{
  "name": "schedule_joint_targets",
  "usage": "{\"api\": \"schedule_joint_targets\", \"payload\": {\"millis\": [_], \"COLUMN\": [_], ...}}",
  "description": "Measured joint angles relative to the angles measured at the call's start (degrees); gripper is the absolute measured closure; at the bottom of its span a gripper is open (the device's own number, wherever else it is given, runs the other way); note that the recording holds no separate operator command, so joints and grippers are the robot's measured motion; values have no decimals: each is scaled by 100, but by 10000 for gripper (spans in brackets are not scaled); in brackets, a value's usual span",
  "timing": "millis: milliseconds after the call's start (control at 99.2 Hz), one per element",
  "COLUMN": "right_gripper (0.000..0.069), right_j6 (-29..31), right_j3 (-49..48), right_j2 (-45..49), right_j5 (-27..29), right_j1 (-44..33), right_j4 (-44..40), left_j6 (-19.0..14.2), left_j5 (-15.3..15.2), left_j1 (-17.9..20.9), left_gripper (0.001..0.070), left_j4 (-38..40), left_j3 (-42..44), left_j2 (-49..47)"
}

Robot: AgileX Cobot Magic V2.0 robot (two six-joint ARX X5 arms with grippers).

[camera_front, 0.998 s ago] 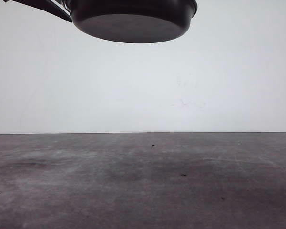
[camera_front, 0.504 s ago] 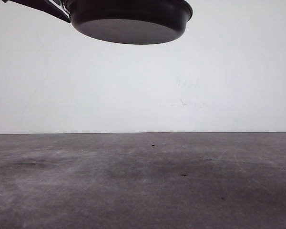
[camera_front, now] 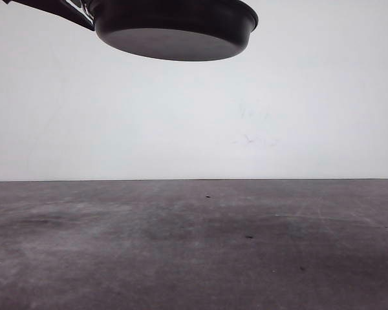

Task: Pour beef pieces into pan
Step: 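Lower the empty bowl to the table with the right gripper and release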

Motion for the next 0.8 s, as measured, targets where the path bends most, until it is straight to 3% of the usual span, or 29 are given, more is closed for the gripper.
{"api": "schedule_joint_targets", "payload": {"millis": [121, 262, 383, 514, 605, 675, 796], "right_gripper": [680, 680, 680, 680, 679, 679, 678], "right_j6": [1290, 3528, 5512, 7377, 7978, 8190, 8325], "right_j3": [0, 0, 13, 46, 9, -184, -444], "right_j2": [-22, -575, -1064, -979, -494, -50, 481], "right_j5": [614, 590, -240, -1631, -2682, -3368, -3659], "right_j1": [-315, -876, -1939, -3576, -4625, -5224, -5488], "right_j4": [-675, -2221, -3517, -5230, -6376, -6800, -6852], "left_j6": [28, 175, 284, 302, 302, 306, 308], "left_j5": [2, -7, -28, -39, -39, -39, -39], "left_j1": [0, 11, 11, 11, 11, 11, 11], "left_gripper": [579, 579, 579, 579, 579, 579, 579], "left_j4": [-22, -127, -114, 46, 92, 79, 83], "left_j3": [0, 0, 0, 0, 0, 0, 0], "left_j2": [0, 7, 15, 17, 22, 28, 33]}}
